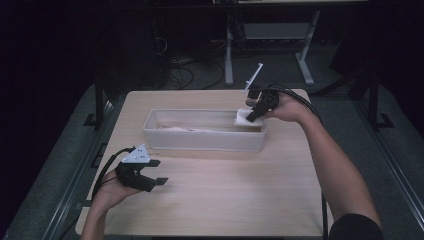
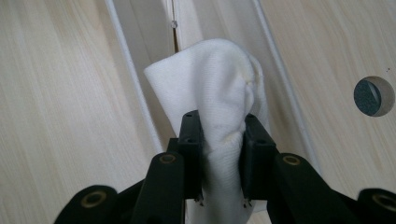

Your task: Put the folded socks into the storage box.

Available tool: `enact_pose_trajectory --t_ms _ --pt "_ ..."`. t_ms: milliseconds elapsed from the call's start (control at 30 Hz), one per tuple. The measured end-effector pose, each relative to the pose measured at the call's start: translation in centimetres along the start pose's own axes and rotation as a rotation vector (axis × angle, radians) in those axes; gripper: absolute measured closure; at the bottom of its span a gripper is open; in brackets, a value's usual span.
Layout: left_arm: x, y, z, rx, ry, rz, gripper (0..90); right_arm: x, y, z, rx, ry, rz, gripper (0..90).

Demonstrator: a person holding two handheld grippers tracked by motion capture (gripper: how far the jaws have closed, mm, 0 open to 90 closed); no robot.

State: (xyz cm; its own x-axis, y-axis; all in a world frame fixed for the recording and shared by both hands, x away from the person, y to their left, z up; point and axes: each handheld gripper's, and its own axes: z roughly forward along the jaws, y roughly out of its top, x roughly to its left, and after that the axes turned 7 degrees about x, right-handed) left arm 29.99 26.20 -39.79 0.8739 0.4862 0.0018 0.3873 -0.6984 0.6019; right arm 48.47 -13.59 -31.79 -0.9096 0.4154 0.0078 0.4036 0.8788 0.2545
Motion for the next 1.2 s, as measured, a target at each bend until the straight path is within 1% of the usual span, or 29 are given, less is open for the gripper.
enact_pose_trajectory --t_ms 367,533,600,667,700,767,833,867,933,967,1067,1167,1200 --pt "0.0 0.0 -0.2 -0.007 0.001 0.002 31.2 0.1 0.1 0.3 0.016 -0.002 0.001 73.0" --pt "0.1 -0.1 -0.1 -0.006 0.0 0.0 31.2 0.0 0.0 0.5 0.02 0.003 0.011 73.0" --pt "0.1 -0.1 -0.1 -0.006 -0.002 -0.001 31.2 0.1 0.0 0.7 0.023 0.004 0.011 73.0" --pt "0.1 -0.1 0.0 -0.002 -0.004 0.002 31.2 0.0 -0.1 0.9 0.007 0.002 0.012 73.0" --pt "0.1 -0.1 0.1 0.002 -0.005 0.005 31.2 -0.1 -0.3 1.1 0.004 0.016 0.021 73.0" --pt "0.1 0.0 0.1 0.002 -0.006 0.007 31.2 -0.1 -0.6 1.5 0.013 0.009 0.032 72.9" --pt "0.0 0.0 0.2 -0.003 -0.007 0.001 31.2 -0.3 -0.7 1.8 0.016 0.013 0.033 73.0" --pt "0.0 0.0 0.2 -0.001 -0.007 0.002 31.2 -0.3 -0.8 1.9 0.012 0.009 0.034 72.9" --pt "0.0 0.0 0.2 0.001 -0.007 0.004 31.2 -0.5 -1.0 2.1 -0.004 0.019 0.047 73.0" --pt "0.1 0.0 0.2 0.003 -0.007 0.008 31.2 -0.6 -1.1 2.3 0.0 0.016 0.048 73.0" --pt "0.0 0.0 0.2 -0.003 -0.007 0.002 31.2 -0.8 -1.3 2.8 0.002 0.018 0.056 73.0" --pt "0.0 0.0 0.3 0.002 -0.009 0.003 31.2 -1.0 -1.4 3.2 0.009 0.022 0.068 72.9" --pt "0.0 0.0 0.3 0.002 -0.009 0.003 31.2 -1.0 -1.4 3.4 0.008 0.022 0.065 72.9"
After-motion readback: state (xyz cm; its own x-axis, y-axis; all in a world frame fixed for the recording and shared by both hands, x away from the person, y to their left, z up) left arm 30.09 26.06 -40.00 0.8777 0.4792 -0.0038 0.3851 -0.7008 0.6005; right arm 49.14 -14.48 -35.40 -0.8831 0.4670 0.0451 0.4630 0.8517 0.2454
